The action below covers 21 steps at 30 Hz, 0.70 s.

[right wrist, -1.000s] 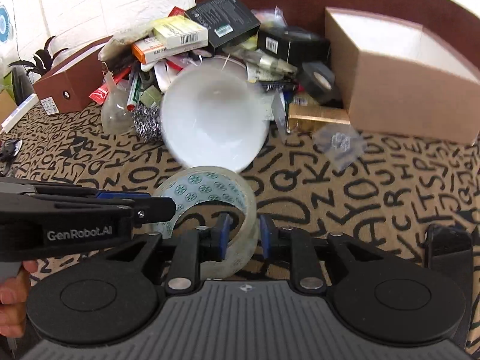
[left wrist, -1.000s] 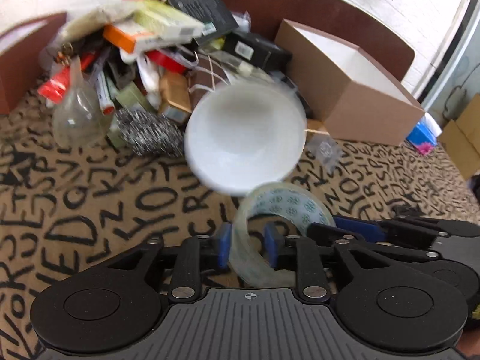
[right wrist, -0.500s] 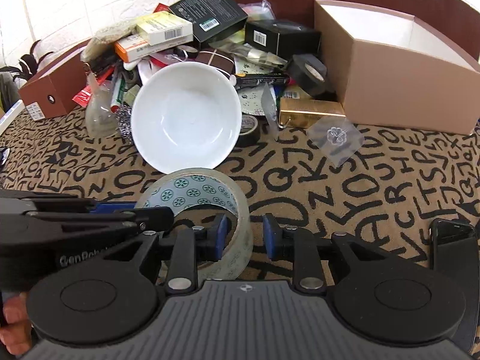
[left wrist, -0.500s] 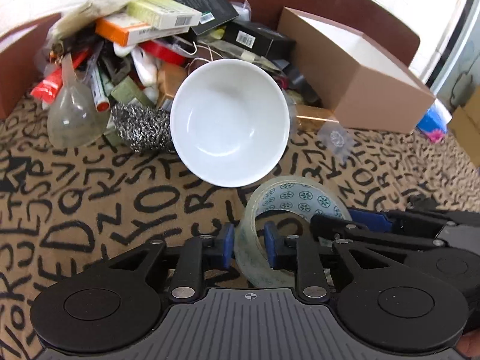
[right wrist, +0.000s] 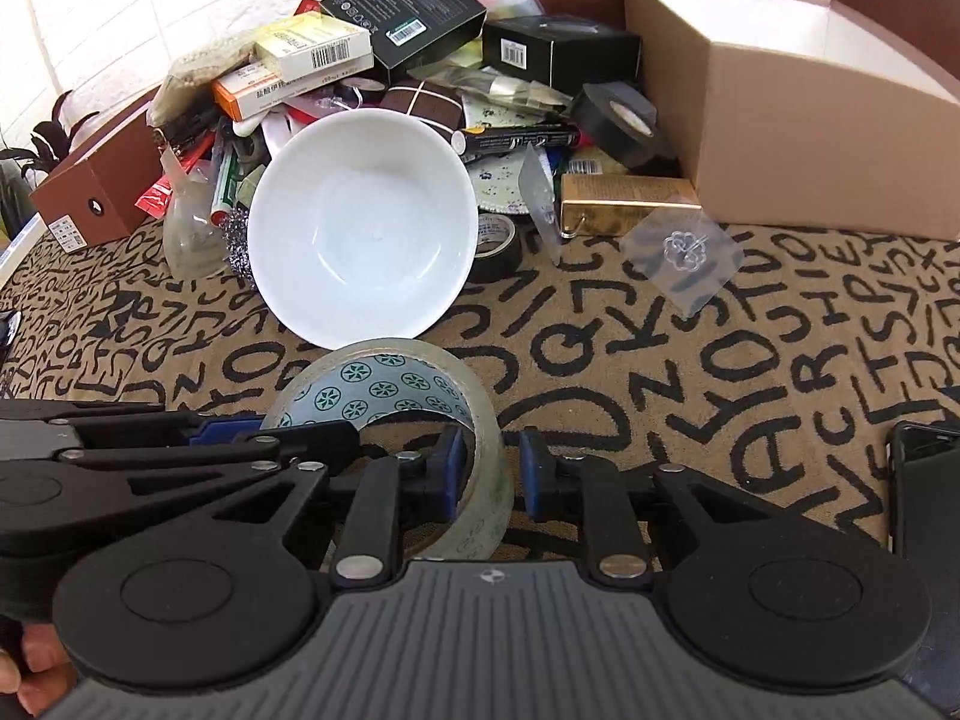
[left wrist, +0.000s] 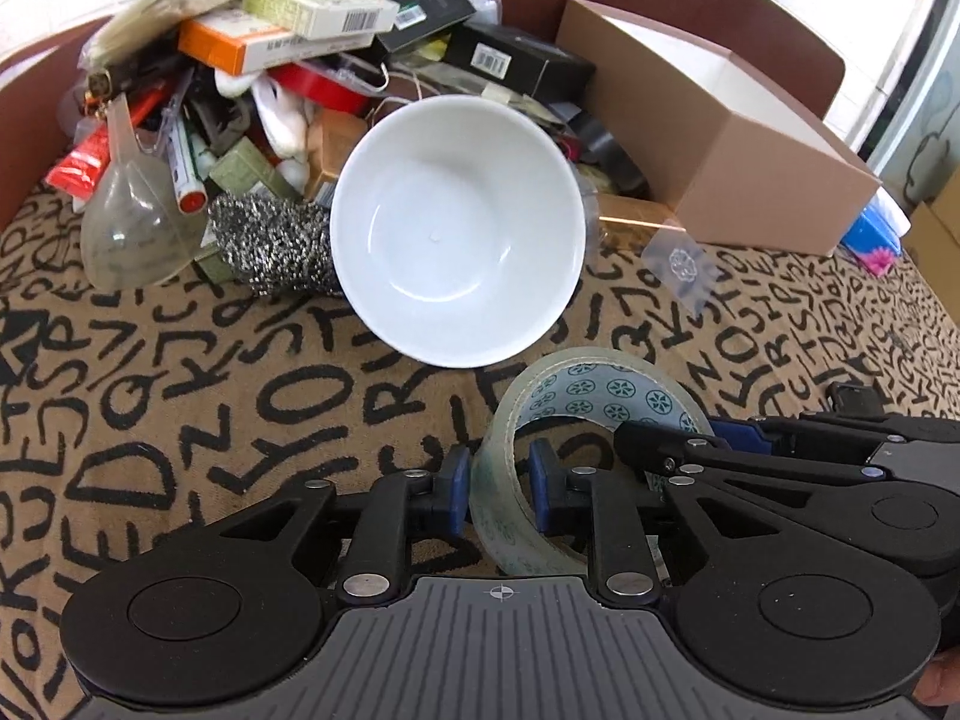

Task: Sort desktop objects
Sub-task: 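Lift the clear tape roll with the left tool toward the tan box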

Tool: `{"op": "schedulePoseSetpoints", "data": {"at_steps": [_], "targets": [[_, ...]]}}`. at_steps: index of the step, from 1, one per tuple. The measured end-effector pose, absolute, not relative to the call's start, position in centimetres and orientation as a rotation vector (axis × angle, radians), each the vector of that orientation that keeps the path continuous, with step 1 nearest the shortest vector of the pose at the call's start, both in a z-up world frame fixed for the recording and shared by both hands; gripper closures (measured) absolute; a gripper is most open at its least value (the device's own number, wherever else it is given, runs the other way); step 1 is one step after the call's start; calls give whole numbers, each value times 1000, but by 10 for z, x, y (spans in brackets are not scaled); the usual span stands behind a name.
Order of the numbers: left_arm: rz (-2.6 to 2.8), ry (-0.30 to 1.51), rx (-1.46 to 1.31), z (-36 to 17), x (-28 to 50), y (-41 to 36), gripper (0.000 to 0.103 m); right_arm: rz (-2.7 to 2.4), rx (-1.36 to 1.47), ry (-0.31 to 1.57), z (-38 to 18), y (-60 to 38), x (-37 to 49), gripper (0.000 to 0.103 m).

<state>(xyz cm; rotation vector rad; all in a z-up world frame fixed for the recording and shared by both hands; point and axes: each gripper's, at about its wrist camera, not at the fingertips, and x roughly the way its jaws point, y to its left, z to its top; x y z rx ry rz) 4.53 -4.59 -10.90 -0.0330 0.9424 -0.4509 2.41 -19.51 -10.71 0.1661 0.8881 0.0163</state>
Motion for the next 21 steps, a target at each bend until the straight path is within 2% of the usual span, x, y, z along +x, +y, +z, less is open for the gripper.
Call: {"op": "schedulePoseSetpoints", "data": {"at_steps": [1, 2, 10, 21], "targets": [[-451, 947, -34, -109, 46, -46, 80, 22, 170, 887, -107, -196, 24, 84], [-449, 944, -27, -109, 46, -47, 85, 29, 170, 886, -108, -196, 24, 84], [-452, 921, -4, -94, 34, -44, 87, 34, 115, 837, -92, -189, 11, 85], [-535, 681, -10, -6, 47, -90, 90, -79, -32, 541, -4, -215, 2, 88]]}}
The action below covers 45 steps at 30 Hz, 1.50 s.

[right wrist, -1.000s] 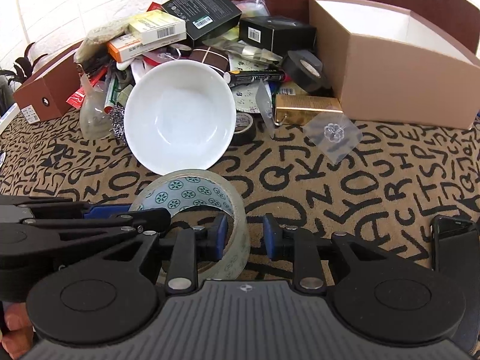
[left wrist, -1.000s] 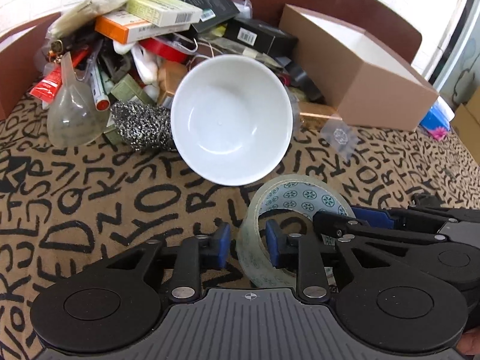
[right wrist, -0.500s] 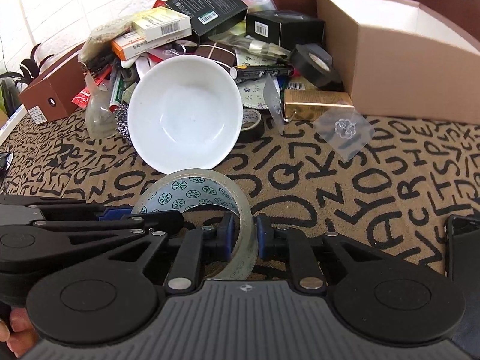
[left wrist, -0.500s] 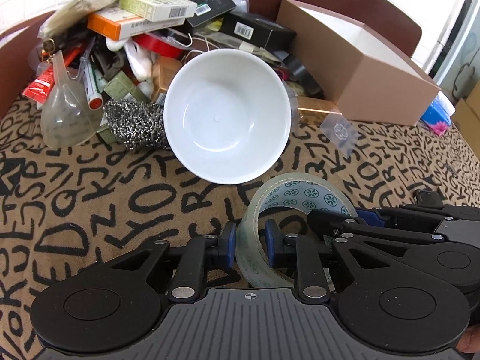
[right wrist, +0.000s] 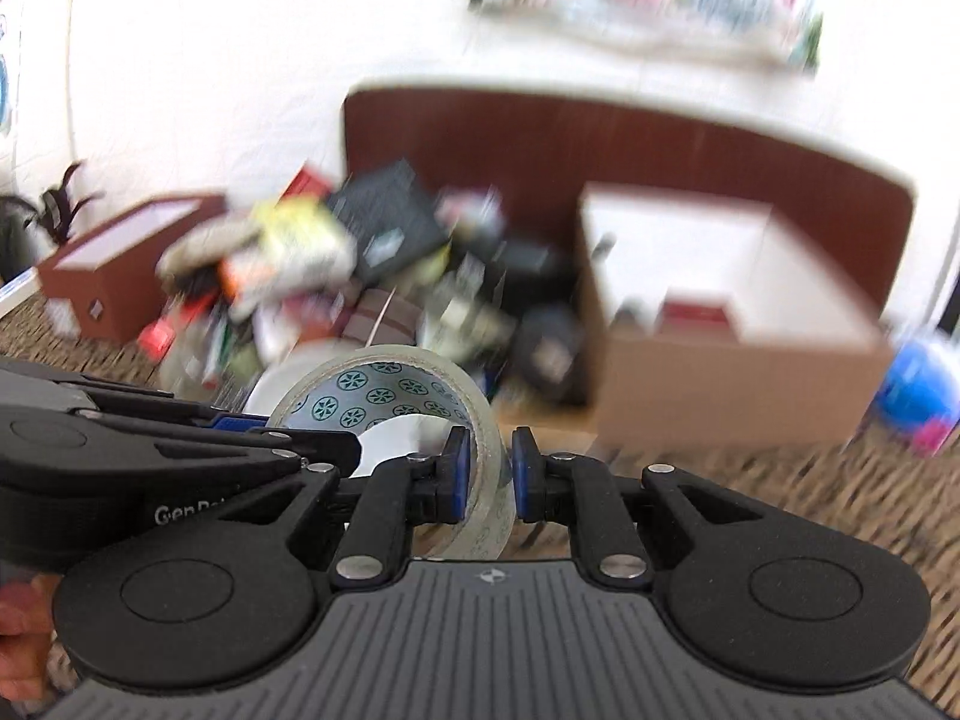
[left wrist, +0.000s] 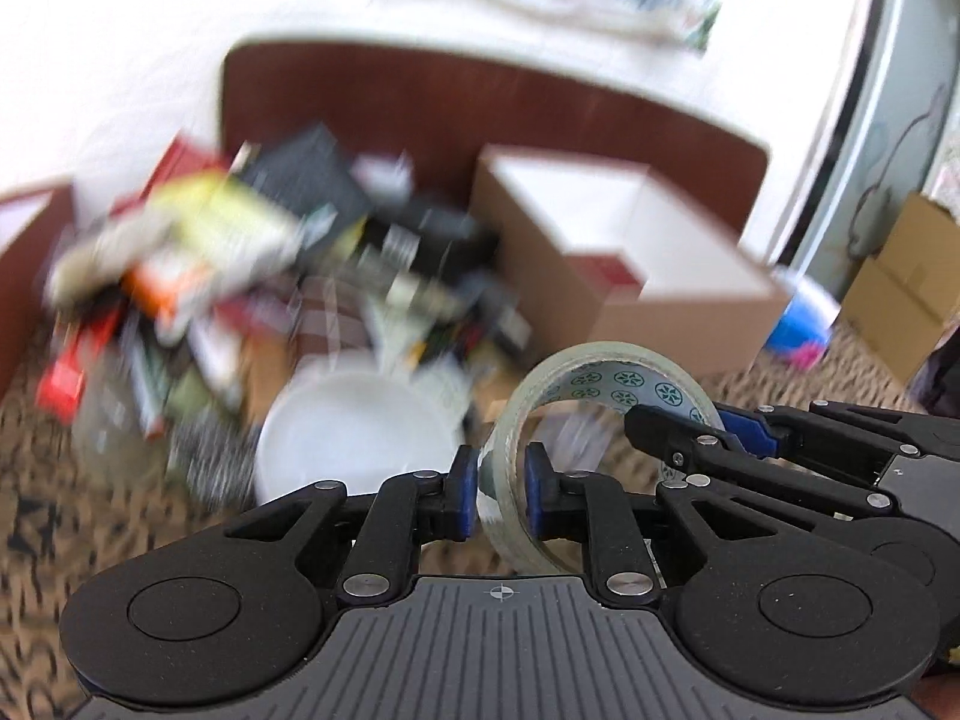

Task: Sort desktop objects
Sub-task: 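Lift the clear tape roll with the left tool toward the tan box, then lower the tape roll into the tan box and open the left tool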

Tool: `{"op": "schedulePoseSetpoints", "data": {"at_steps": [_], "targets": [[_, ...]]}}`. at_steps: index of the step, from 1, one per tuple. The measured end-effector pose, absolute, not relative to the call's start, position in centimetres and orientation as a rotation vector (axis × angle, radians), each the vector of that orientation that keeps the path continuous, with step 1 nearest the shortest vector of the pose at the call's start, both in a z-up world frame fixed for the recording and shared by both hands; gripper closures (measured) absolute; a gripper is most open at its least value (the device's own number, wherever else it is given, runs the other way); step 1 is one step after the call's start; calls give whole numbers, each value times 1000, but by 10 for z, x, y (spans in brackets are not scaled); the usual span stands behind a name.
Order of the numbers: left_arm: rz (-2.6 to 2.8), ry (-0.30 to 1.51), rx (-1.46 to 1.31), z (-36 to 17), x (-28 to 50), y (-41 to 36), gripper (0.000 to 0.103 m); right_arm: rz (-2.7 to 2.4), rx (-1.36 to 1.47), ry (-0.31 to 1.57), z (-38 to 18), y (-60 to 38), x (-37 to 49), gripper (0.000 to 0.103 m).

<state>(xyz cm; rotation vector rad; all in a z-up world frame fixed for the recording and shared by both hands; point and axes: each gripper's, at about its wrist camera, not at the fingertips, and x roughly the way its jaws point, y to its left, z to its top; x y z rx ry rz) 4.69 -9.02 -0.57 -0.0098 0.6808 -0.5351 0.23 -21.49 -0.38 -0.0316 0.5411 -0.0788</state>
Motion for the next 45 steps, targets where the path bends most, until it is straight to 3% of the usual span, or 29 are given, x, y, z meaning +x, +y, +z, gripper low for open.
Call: {"op": "schedulePoseSetpoints", "data": {"at_steps": [7, 13, 26, 31, 35, 45], "targets": [[-542, 605, 7, 26, 91, -132, 92, -154, -122, 429, 18, -239, 34, 90], [-527, 602, 6, 34, 122, -148, 92, -130, -11, 408, 24, -266, 65, 89], [-497, 452, 10, 125, 183, -192, 93, -95, 68, 311, 113, -325, 136, 88], [-532, 496, -61, 146, 233, -220, 93, -116, 31, 337, 143, -355, 183, 86], [-529, 547, -50, 123, 276, -248, 92, -107, -2, 404, 125, -381, 223, 86], [-494, 797, -27, -2, 364, -298, 92, -36, 136, 665, -14, -446, 306, 87]]}}
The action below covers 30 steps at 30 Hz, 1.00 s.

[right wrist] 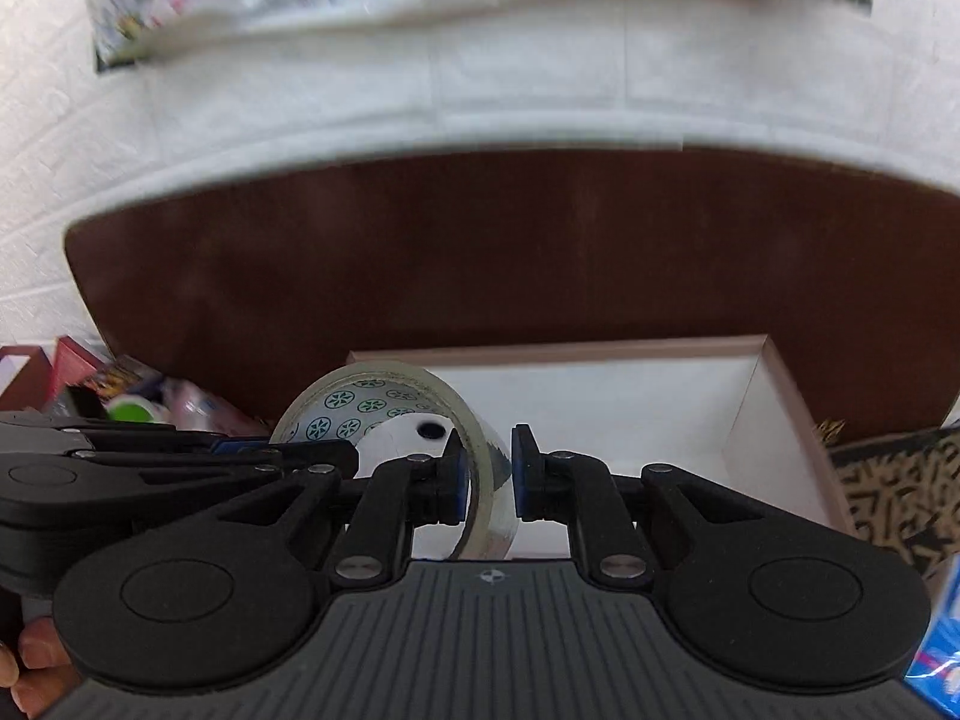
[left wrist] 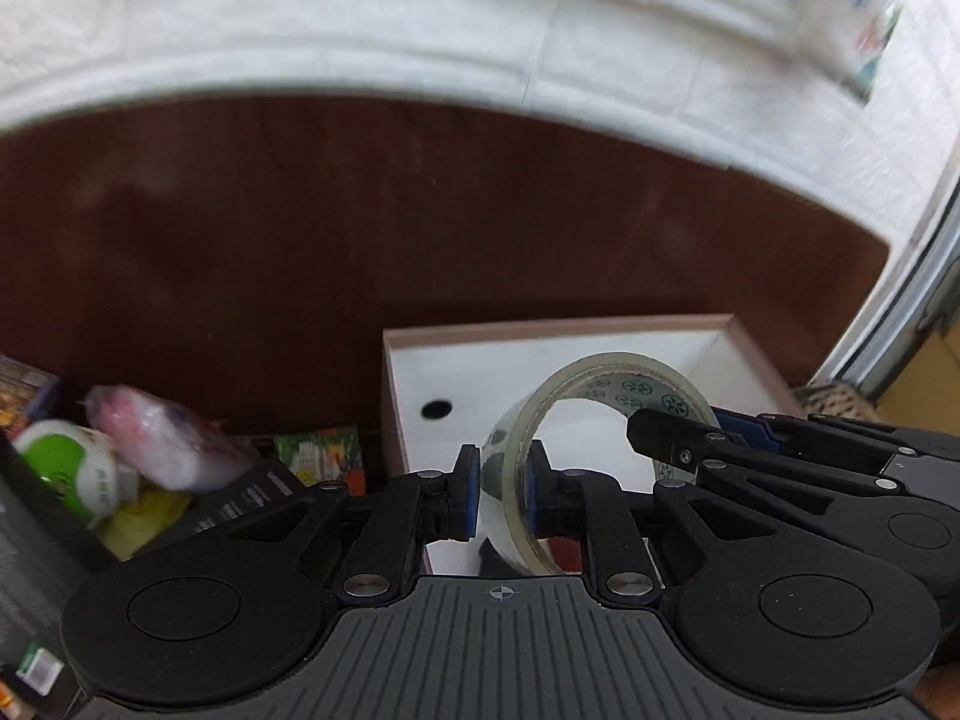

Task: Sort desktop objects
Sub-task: 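Lower the tape roll into the tan box and open the left tool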

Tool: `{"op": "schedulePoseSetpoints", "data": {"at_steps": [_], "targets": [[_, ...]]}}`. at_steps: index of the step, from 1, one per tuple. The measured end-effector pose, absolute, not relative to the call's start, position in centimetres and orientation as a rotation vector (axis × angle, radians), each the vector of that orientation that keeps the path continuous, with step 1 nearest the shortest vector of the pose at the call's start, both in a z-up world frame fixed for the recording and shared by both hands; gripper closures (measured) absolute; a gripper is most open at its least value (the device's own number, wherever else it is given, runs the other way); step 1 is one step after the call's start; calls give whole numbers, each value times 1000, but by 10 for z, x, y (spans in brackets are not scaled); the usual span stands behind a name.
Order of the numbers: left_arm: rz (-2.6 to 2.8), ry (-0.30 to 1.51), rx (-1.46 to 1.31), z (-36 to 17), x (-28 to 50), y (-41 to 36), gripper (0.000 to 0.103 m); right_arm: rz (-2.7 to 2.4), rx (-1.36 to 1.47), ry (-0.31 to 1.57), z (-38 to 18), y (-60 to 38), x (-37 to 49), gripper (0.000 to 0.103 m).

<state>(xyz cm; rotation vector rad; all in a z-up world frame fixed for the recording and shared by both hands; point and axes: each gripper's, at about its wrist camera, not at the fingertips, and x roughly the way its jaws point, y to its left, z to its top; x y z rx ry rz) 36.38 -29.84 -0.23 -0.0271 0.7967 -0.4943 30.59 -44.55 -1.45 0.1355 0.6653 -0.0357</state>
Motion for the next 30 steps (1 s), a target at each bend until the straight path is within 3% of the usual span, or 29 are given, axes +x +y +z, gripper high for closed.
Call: {"op": "schedulePoseSetpoints", "data": {"at_steps": [15, 20, 21, 23, 24, 26, 27, 28, 29, 30], "targets": [[-430, 766, 163, -39, 397, -339, 87, 1, 210, 762, -83, -472, 363, 91], [-433, 747, 189, -43, 395, -344, 77, 8, 261, 782, -95, -478, 363, 92], [-440, 750, 183, -42, 394, -344, 82, 8, 266, 781, -96, -478, 363, 92], [-445, 753, 164, -40, 394, -342, 64, 1, 278, 774, -96, -480, 362, 85], [-438, 753, 146, -38, 394, -338, 65, -10, 289, 769, -95, -482, 360, 78], [-446, 767, 97, -35, 398, -336, 62, -63, 291, 751, -92, -488, 356, 41], [-455, 775, 72, -33, 398, -333, 59, -95, 278, 739, -91, -489, 353, 34], [-460, 779, 52, -31, 398, -330, 49, -116, 266, 728, -89, -490, 350, 27], [-468, 776, 38, -29, 397, -328, 39, -122, 260, 719, -88, -492, 347, 29], [-488, 774, 28, -27, 395, -326, 36, -126, 262, 713, -86, -494, 343, 28]]}}
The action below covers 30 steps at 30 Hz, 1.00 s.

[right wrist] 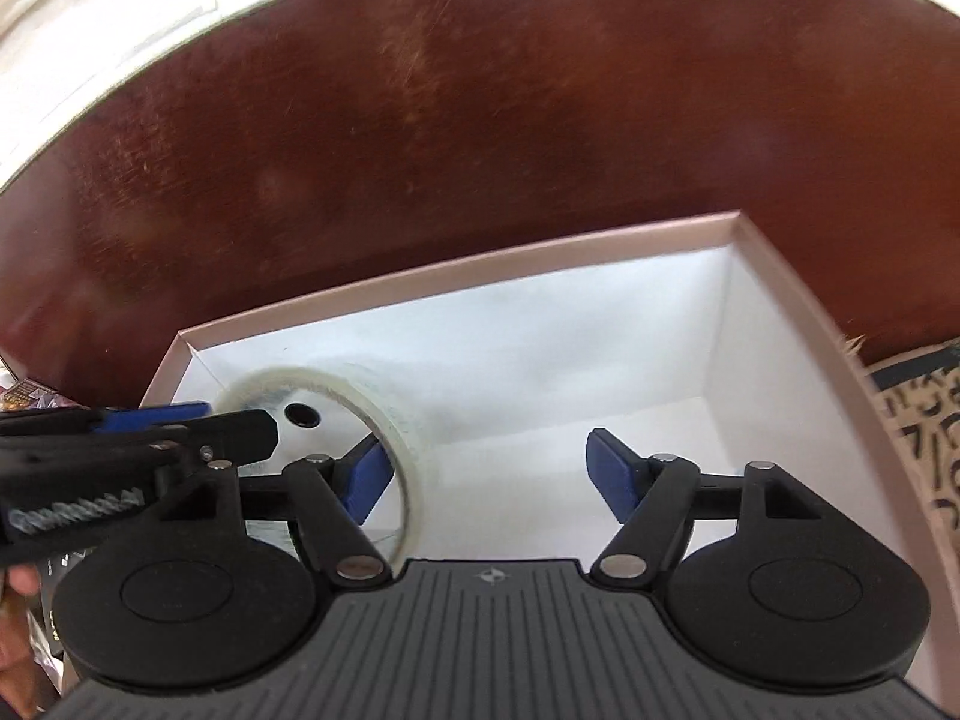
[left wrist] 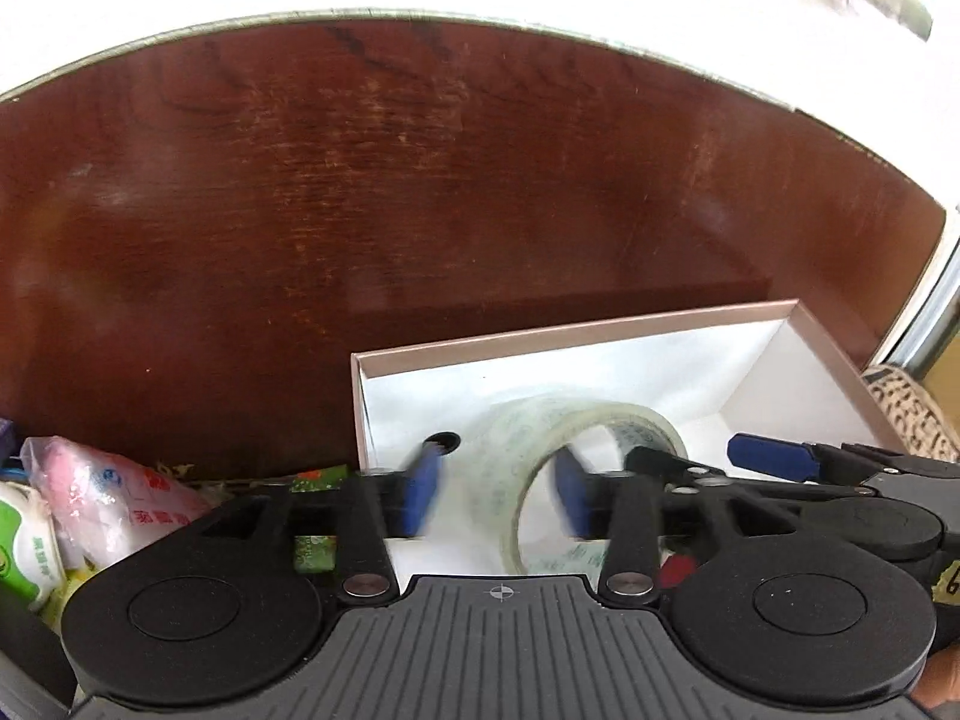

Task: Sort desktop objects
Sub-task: 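Lower the tape roll into the tan box and open the left tool, then withdraw the left tool from the tan box back to the pile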

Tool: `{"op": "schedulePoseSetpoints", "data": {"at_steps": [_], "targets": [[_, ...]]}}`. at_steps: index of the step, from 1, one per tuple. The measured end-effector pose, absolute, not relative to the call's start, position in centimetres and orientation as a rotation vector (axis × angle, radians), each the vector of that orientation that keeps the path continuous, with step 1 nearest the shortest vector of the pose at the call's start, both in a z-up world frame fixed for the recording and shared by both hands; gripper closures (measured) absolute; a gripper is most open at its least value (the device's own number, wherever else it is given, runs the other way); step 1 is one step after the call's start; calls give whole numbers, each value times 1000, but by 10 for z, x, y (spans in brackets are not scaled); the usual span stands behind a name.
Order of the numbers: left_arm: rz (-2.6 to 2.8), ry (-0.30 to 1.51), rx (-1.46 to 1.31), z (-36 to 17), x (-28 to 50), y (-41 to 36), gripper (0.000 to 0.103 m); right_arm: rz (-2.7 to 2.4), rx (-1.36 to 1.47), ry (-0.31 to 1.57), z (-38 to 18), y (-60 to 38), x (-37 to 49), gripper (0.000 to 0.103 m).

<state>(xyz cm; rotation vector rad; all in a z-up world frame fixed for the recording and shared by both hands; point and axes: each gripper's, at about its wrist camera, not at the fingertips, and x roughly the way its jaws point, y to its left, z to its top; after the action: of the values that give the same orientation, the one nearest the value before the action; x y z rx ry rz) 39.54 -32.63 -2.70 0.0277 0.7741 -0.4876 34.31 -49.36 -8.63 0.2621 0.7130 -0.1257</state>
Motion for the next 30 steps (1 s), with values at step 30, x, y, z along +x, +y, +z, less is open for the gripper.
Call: {"op": "schedulePoseSetpoints", "data": {"at_steps": [30], "targets": [[-499, 600, 47, 34, 250, -247, 0, -221, 446, 531, -9, -442, 217, 1]]}}
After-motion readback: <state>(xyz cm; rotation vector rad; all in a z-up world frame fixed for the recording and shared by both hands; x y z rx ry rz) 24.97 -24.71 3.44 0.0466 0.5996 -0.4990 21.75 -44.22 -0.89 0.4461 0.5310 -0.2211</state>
